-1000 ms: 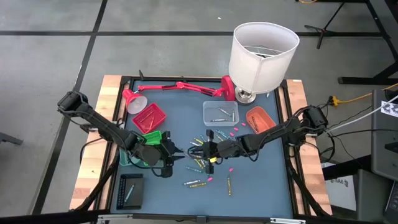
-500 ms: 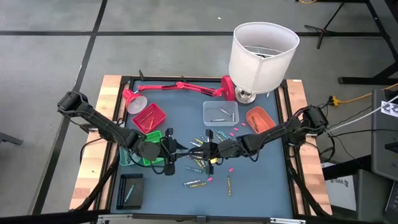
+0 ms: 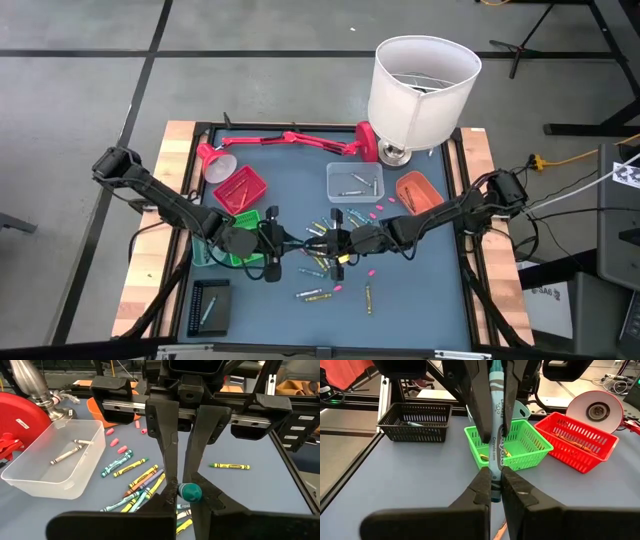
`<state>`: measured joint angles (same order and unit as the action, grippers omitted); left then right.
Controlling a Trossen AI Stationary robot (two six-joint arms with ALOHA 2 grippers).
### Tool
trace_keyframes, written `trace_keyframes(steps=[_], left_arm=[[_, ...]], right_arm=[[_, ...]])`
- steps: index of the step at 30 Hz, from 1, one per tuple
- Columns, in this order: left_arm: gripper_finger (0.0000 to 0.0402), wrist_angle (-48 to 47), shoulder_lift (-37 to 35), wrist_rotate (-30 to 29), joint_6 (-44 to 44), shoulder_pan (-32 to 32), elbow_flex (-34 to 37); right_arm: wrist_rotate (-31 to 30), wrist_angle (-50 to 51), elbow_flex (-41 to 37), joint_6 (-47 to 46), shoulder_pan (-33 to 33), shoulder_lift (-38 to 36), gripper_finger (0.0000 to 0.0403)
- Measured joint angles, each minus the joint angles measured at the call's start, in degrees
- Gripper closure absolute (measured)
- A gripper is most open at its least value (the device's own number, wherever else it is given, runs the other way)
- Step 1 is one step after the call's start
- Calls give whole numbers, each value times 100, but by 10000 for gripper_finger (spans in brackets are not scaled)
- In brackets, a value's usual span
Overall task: Sort crayons
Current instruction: Put the dark green crayon into the black bin
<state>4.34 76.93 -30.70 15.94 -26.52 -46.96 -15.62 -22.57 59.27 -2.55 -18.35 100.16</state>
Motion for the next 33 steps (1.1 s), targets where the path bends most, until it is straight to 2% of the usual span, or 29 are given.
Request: trace_keyframes(steps=[5,10,14,21,28,33], left_arm=[[387,1,0,15,4,0,0],[386,-57,0,261,105,0,0],[386,-236,0,648,531,-13,0],[386,-781,0,2072,1673,-155,0],[386,-1602,0,3530,3063,-500,0],[386,-2238,0,4236,4469,-1028,0]], right_arm=[[58,4,0,-1,0,-3,367],[122,81,7,-5,0,-4,309],[185,296,13,-17,-4,-4,274],[624,1149,11,-17,9,-9,258],[634,2039,9,-342,-1,-9,258],[571,2405,7,-353,2,-9,258]])
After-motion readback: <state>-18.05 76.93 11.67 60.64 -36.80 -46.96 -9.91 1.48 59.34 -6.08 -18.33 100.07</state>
